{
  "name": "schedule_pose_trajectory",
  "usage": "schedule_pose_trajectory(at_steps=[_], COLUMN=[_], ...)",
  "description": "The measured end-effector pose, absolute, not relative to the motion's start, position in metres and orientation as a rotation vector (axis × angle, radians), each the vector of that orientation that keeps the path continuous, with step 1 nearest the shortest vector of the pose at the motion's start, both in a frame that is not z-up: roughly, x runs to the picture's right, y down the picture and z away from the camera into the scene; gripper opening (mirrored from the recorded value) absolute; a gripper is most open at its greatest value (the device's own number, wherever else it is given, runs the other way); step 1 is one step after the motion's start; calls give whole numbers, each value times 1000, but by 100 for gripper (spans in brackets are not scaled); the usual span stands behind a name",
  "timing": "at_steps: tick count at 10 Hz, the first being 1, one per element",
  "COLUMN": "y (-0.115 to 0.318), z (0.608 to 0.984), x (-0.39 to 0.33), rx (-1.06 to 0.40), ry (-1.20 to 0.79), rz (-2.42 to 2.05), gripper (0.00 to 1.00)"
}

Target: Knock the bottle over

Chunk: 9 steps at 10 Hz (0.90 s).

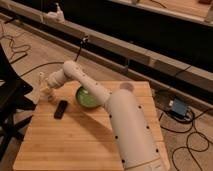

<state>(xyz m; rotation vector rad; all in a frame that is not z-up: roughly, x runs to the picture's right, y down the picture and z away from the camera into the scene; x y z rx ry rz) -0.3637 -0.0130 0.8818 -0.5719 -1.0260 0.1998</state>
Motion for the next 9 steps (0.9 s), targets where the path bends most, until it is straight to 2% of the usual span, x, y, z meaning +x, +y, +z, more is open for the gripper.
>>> schedule_pose_trajectory(at_steps=[5, 9], y=[-41, -49], z=[894, 894], x=[-328, -304], rx=[-497, -459], ry=[-981, -961], rz=[281, 327], gripper=[0, 0])
